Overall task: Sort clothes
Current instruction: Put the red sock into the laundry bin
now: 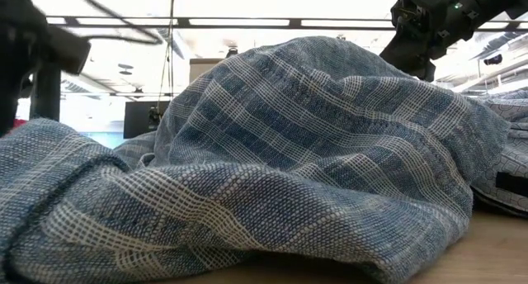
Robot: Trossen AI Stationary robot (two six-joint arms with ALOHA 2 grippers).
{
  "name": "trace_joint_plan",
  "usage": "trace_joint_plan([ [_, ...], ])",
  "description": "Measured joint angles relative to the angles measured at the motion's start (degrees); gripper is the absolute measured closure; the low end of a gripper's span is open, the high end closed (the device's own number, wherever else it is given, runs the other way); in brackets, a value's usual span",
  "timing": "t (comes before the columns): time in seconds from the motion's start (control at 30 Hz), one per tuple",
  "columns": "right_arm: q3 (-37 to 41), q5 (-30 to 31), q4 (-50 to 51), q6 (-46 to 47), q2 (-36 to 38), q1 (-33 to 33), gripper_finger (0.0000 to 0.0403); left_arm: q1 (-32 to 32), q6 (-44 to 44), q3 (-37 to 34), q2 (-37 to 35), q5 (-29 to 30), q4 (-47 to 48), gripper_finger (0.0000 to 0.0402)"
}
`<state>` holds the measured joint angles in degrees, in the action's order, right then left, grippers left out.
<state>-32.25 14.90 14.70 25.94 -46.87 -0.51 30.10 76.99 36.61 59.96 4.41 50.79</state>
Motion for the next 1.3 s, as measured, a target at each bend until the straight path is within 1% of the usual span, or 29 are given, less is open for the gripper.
trace_joint_plan([
  [0.17, 0.0, 0.0, 0.0, 0.0, 0.0, 0.0, 0.0254, 0.1, 5.2, -5.0, 0.0, -4.1, -0.3, 0.0289],
  [0.27, 0.0, 0.0, 0.0, 0.0, 0.0, 0.0, 0.0254, 0.1, 8.4, -8.9, 0.0, -4.1, -1.7, 0.0289],
  [0.37, 0.0, 0.0, 0.0, 0.0, 0.0, 0.0, 0.0254, 0.1, 10.3, -12.6, 0.0, -3.1, -6.0, 0.0289],
  [0.47, 0.0, 0.0, 0.0, 0.0, 0.0, 0.0, 0.0254, 0.0, 13.2, -15.1, -0.4, -2.2, -8.3, 0.0309],
  [0.53, 0.0, 0.0, 0.1, -0.1, 0.0, 0.0, 0.0254, 0.0, 13.8, -15.4, -0.4, 0.2, -9.0, 0.034],
  [0.6, 0.0, 0.4, 0.0, -0.1, 0.0, 0.0, 0.0254, -0.3, 13.7, -15.4, -0.3, 5.7, -9.3, 0.0379],
  [0.67, 0.0, 0.5, 0.1, -0.1, 0.0, 0.0, 0.0254, -1.5, 13.6, -15.2, -0.1, 10.6, -9.6, 0.0391],
  [0.73, 0.0, 0.5, 0.0, -0.1, 0.0, 0.0, 0.0254, -2.9, 12.5, -15.0, 0.0, 12.7, -10.5, 0.0394],
  [0.87, 0.0, 0.5, 0.0, -0.1, 0.0, 0.0, 0.0254, -6.3, 8.5, -13.8, 0.0, 13.7, -10.4, 0.0398],
  [1.03, 0.0, 0.5, 0.0, 0.0, 0.0, 0.0, 0.0254, -10.4, 0.5, -9.6, 0.0, 14.1, -9.5, 0.04],
  [1.17, 0.0, 0.5, 0.0, 0.0, 0.0, 0.0, 0.0254, -13.8, -6.3, -3.2, 0.0, 14.9, -4.5, 0.04],
  [1.3, 0.0, 0.5, 0.0, 0.0, 0.0, 0.0, 0.0254, -16.5, -13.6, 5.8, 0.0, 18.2, 0.5, 0.0401],
])
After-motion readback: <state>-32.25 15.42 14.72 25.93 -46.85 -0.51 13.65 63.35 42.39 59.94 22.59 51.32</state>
